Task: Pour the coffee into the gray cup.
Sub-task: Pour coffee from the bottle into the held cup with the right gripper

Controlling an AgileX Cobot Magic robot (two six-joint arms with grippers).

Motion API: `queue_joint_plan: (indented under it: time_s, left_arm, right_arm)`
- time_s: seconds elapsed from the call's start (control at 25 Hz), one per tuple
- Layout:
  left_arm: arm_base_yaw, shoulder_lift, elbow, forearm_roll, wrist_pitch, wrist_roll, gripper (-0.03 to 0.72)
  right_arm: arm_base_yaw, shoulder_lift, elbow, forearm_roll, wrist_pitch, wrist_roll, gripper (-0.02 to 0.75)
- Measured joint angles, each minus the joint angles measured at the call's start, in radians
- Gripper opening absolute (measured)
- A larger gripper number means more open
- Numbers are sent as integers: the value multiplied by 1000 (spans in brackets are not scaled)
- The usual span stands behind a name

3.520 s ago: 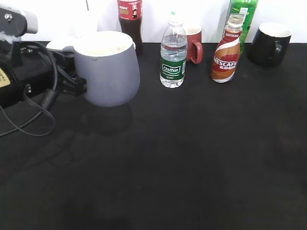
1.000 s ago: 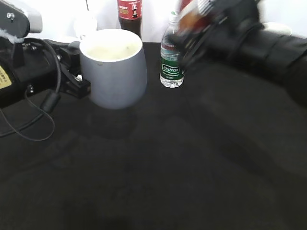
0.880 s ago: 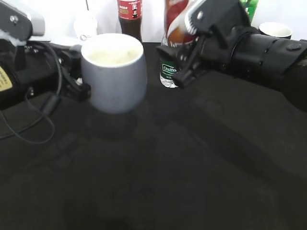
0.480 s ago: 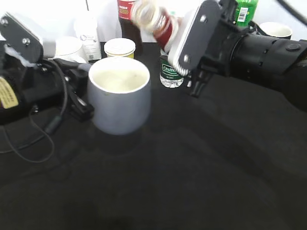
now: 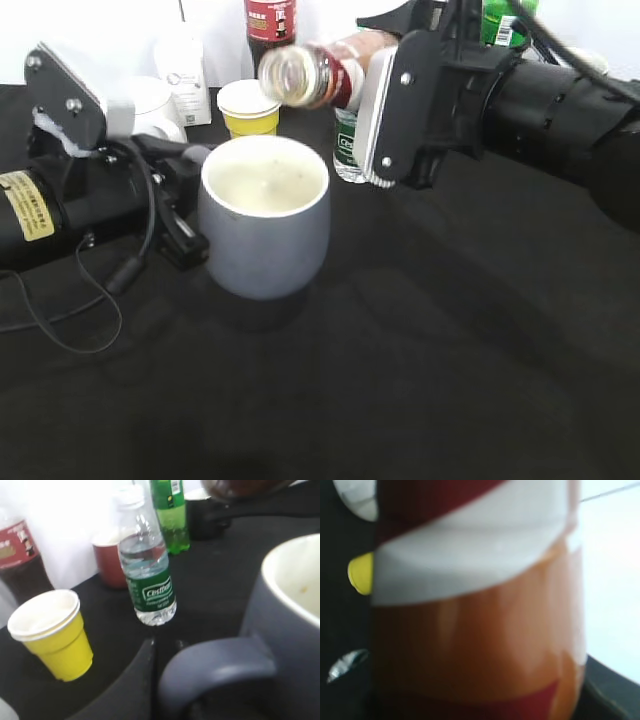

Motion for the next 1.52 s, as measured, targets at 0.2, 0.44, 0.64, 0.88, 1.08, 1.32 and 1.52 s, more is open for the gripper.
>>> queue_joint_plan:
  time_s: [0.2, 0.44, 0.64, 0.88, 1.08, 1.32, 1.52]
  left_arm:
    - [0, 0, 0, 0, -20, 0, 69]
    - [0, 0, 0, 1, -20, 0, 69]
    - [0, 0, 0, 1, -20, 0, 69]
    - [0, 0, 0, 2, -20, 0, 69]
    - [0, 0, 0, 3, -20, 0, 69]
    - [0, 0, 0, 7, -20, 0, 69]
    - [0, 0, 0, 7, -20, 0, 69]
  right_arm:
    - [0, 0, 0, 2, -19, -81, 530]
    - [0, 0, 0, 19, -53, -169, 530]
    - [0, 0, 0, 22, -83, -187, 530]
    - [0, 0, 0, 23, -88, -217, 530]
    - [0, 0, 0, 25, -89, -219, 530]
    - [0, 0, 0, 26, -90, -222, 530]
    - [0, 0, 0, 26, -90, -235, 530]
